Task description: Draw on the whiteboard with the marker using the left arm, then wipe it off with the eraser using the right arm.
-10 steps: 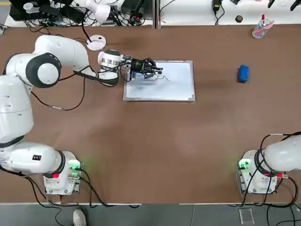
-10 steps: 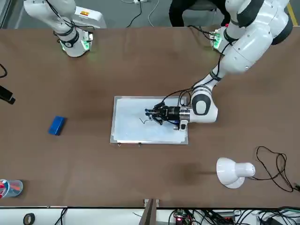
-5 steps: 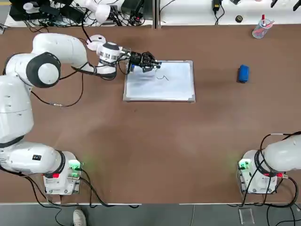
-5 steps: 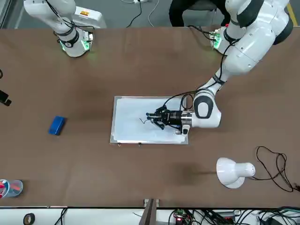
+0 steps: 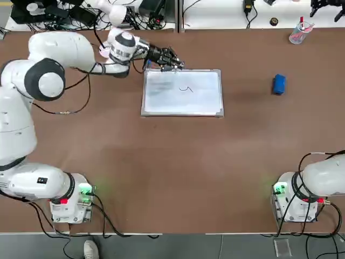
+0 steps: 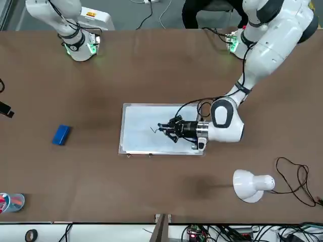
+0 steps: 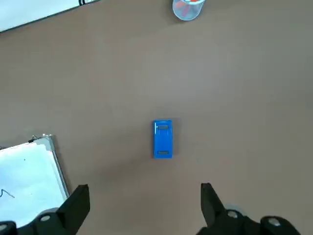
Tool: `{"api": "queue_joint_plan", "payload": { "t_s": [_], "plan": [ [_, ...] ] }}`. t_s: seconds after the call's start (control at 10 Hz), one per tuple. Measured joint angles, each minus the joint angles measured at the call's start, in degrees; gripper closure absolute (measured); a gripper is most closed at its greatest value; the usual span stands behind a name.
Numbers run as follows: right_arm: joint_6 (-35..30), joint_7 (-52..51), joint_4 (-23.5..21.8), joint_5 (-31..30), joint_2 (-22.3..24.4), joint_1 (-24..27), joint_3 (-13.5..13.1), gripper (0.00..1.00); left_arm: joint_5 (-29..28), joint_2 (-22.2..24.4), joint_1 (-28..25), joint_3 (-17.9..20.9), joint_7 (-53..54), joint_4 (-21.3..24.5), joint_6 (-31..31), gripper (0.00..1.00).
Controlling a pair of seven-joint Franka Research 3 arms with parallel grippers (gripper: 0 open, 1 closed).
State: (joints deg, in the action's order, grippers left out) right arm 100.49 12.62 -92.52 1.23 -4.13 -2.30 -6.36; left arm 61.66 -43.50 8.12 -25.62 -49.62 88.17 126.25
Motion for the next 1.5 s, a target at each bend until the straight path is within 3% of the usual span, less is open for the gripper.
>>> {"api": "queue_joint_plan", "payload": {
  "t_s": [0.3, 0.7, 1.1, 1.5],
  "plan": [
    [9.17, 0.06, -9.92, 0.04, 2.75, 0.29, -0.06, 0.00, -12.97, 4.75, -2.35, 0.96, -0.96, -0.07, -4.24, 0.83],
    [14.11, 0.05, -17.44, 0.06, 4.53, -0.72, 0.69, 0.00, -33.22, 9.74, -7.05, 1.10, 0.03, -0.08, -12.86, 0.83],
    [24.88, -0.07, -26.74, -2.75, 5.04, -3.08, 1.10, 0.00, -51.27, 13.05, -8.58, 1.15, 9.75, 0.35, -19.96, 0.83],
    [35.32, -0.24, -34.03, -7.63, 4.69, -4.12, 1.17, 0.00, -64.76, 14.74, -10.71, 1.27, 20.05, 3.51, -22.87, 0.83]
  ]
}}
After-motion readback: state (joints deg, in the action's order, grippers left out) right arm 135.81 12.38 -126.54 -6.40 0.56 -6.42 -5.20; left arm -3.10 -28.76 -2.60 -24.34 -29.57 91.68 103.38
